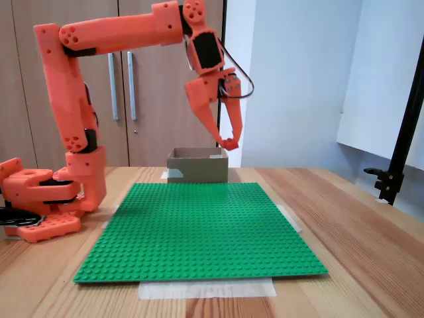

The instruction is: Pick the red lego block and put it in the box.

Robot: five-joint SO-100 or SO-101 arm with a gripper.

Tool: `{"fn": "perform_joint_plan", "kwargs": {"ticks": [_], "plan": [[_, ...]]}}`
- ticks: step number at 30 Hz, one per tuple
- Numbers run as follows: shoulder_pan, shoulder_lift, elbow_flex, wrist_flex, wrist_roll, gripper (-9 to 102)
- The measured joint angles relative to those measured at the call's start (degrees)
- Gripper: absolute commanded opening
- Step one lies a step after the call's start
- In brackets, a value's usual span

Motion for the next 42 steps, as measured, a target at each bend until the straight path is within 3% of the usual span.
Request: {"fn": "perform_joint_plan", "kwargs": {"ticks": [20, 27, 42], "plan": [[-33.0, 1.2, -4.9, 2.0, 11.3, 7], [-37.8, -1.1, -5.9, 2.1, 14.9, 8], [-38.9, -14.1, -17.3, 2.1, 15.9, 9]]}}
